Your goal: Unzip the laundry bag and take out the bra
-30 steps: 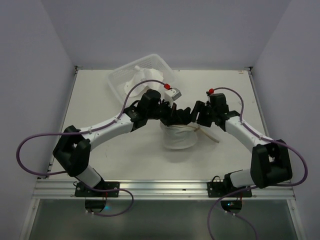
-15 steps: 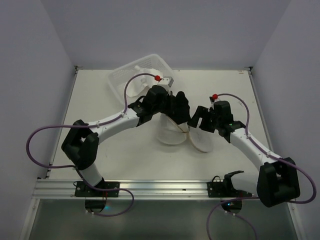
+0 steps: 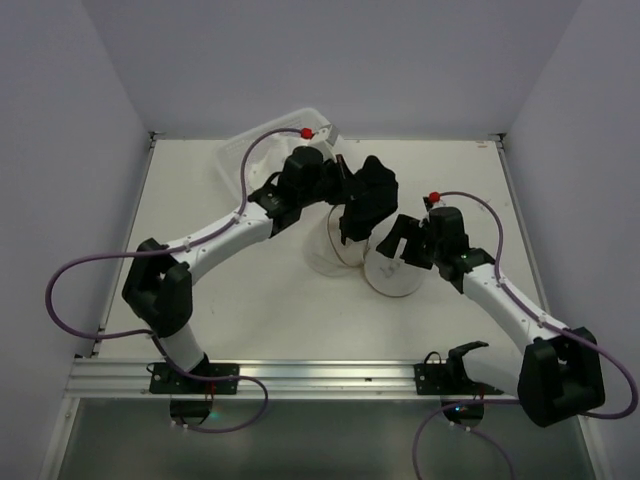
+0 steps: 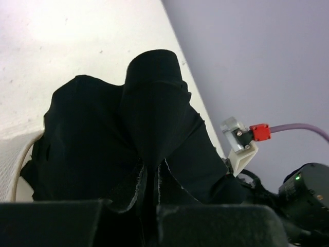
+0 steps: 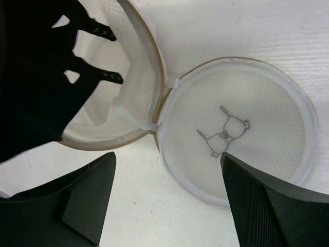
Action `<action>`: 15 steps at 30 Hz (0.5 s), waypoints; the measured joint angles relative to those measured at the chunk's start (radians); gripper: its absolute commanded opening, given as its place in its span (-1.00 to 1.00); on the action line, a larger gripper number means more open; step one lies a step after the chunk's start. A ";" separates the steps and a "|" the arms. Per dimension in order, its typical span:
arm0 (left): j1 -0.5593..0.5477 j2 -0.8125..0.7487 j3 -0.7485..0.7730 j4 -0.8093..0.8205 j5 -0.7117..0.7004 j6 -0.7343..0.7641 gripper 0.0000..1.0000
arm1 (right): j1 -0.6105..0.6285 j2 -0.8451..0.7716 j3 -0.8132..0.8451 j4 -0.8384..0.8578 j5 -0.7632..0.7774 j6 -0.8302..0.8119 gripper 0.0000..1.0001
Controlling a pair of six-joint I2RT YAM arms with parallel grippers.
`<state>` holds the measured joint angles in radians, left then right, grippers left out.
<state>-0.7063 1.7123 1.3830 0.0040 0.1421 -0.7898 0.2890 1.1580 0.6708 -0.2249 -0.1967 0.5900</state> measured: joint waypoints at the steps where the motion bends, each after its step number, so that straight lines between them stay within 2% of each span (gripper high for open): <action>1: 0.008 -0.002 0.026 -0.011 0.017 0.001 -1.00 | 0.000 -0.020 0.000 -0.002 0.010 0.001 0.71; 9: 0.100 -0.090 0.186 -0.057 0.162 0.054 -1.00 | 0.000 -0.143 0.042 -0.039 0.071 0.004 0.75; 15: 0.192 -0.156 0.358 -0.154 0.118 0.158 -1.00 | 0.000 -0.159 0.083 -0.058 0.070 0.001 0.79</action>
<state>-0.5148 1.5562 1.7409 -0.1505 0.2600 -0.6319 0.2890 0.9993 0.7540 -0.2825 -0.1265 0.5907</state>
